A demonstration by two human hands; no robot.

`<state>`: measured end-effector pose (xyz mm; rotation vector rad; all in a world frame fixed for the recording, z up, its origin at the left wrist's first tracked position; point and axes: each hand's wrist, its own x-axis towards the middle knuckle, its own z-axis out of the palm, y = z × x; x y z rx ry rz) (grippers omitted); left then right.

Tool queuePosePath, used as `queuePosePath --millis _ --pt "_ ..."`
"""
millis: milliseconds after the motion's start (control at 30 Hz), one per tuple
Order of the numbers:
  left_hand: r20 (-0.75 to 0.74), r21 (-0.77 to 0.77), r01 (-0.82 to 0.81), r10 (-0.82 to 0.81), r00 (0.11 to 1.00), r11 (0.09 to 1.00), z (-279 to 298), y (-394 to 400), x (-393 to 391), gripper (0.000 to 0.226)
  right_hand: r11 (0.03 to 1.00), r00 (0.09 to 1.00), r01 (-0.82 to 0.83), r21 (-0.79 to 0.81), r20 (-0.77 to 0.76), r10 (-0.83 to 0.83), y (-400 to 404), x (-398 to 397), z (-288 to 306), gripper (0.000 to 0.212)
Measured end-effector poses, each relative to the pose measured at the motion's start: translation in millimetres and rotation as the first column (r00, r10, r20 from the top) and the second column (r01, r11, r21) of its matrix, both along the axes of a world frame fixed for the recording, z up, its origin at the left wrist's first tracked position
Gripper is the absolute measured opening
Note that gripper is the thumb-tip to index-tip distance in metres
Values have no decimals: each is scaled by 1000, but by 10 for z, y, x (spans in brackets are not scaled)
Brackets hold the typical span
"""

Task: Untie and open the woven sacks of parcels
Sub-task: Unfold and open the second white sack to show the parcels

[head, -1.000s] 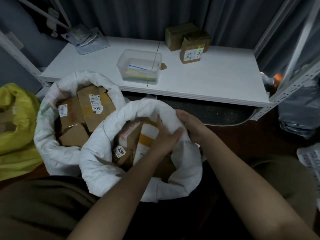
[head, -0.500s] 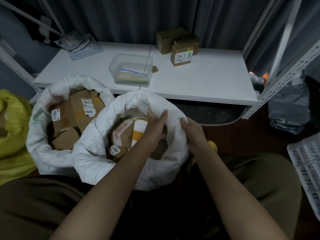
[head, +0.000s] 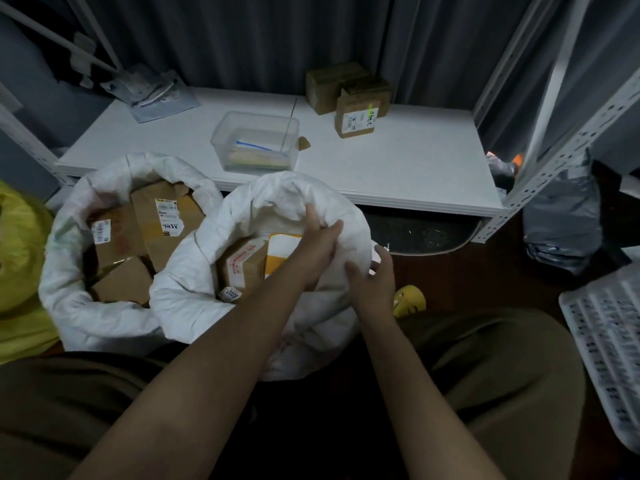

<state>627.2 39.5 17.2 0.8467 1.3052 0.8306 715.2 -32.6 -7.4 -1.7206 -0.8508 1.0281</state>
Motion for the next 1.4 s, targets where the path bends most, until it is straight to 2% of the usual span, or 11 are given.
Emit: queuePosePath --millis 133,267,367,500,667,800,933,1067,1233,1300,1400 --pt "-195 100 174 -152 969 980 -20 -68 -164 75 988 884 124 -91 -443 -152 234 149 -140 32" --pt "-419 160 487 -388 821 858 -137 -177 -231 99 999 633 19 27 -774 9 378 152 -160 43" --pt "-616 214 475 -259 744 854 -142 -97 -188 92 994 675 -2 105 -734 79 400 161 -76 40" --pt "-741 257 477 -146 656 841 -164 49 -30 79 991 923 -63 119 -370 103 281 196 -32 27" --pt "-423 154 457 -360 832 876 -117 133 77 79 999 989 23 26 -146 -19 116 63 -152 27" --pt "-383 163 503 -415 825 849 -39 24 -235 58 992 804 125 -26 -583 -116 227 67 -195 23" --pt "-764 87 679 -388 515 729 -34 -190 -399 62 991 569 124 43 -821 -36 417 27 -213 22" --pt "-907 141 648 -165 387 748 -89 -239 -339 32 980 912 200 3 -367 -185 450 36 -234 9" --pt "-988 148 728 75 131 669 -263 -295 -152 20 991 970 131 -33 -202 -135 383 26 -252 43" --pt "-972 233 768 166 165 596 -324 -402 -174 29 990 970 75 -120 -222 -100 427 15 -285 45" --pt "-897 360 725 3 443 586 -373 -575 -238 30 975 978 54 -216 -185 -95 485 14 -388 39"
